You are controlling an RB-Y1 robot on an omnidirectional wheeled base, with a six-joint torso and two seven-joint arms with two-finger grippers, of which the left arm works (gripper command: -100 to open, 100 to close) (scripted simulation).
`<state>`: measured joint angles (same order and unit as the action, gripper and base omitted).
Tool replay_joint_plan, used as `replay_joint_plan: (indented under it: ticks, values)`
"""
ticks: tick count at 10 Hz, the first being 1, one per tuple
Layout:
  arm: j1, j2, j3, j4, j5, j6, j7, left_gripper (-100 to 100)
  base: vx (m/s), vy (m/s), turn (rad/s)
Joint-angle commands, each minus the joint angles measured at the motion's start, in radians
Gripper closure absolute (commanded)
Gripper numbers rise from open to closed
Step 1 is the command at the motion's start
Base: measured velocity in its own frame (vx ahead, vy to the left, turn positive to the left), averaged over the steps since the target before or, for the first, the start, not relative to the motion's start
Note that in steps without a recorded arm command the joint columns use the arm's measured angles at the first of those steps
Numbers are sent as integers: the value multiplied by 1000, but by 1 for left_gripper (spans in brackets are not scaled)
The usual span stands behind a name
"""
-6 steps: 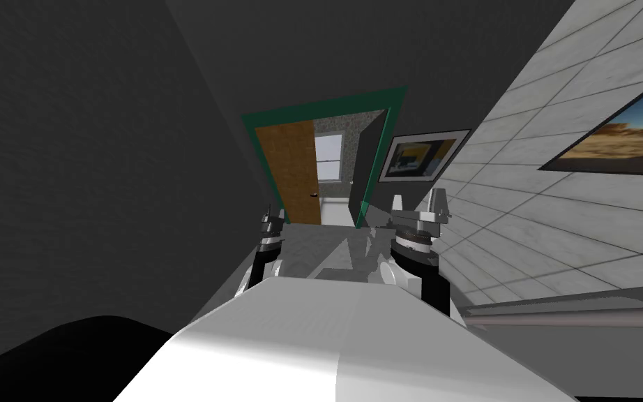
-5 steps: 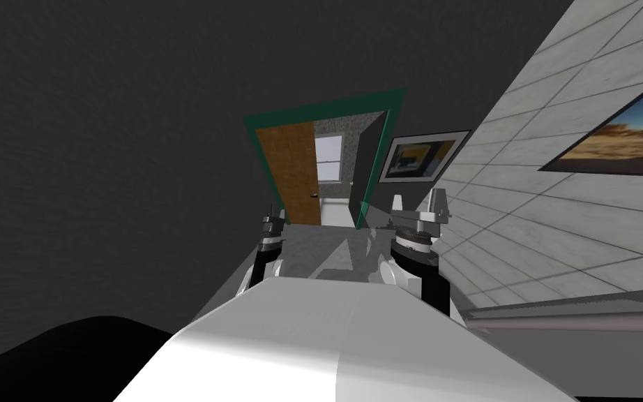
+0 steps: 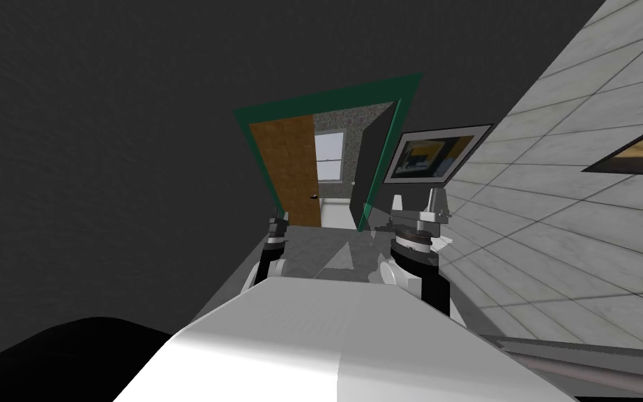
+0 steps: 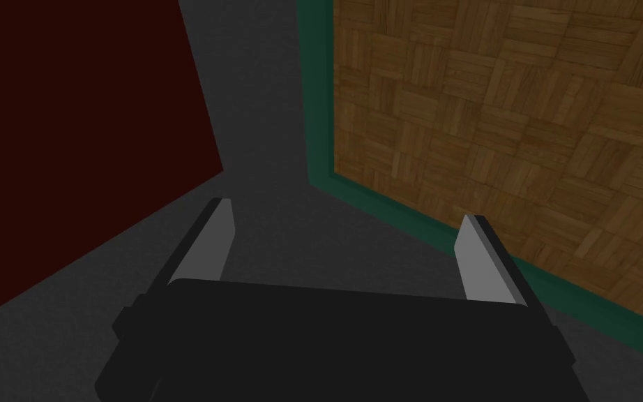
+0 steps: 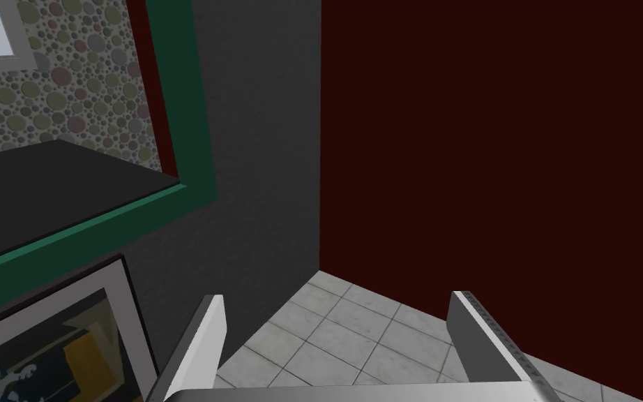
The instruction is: Push the door open
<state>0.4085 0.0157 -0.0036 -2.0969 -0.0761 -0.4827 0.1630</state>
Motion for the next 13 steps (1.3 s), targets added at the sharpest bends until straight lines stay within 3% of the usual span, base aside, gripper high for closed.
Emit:
replay_joint_plan:
  ticks: [1,9,10,13]
  values:
    - [-16,3,-5,43,-1,-13,-5,-100,131,11,11]
    - [-79,32,-13,208,7,-48,-10,-100,97,3,7]
    - [-96,39,-15,253,9,-58,-12,-100,138,-2,11]
    - [-125,48,-19,328,12,-74,-14,-100,117,-3,11]
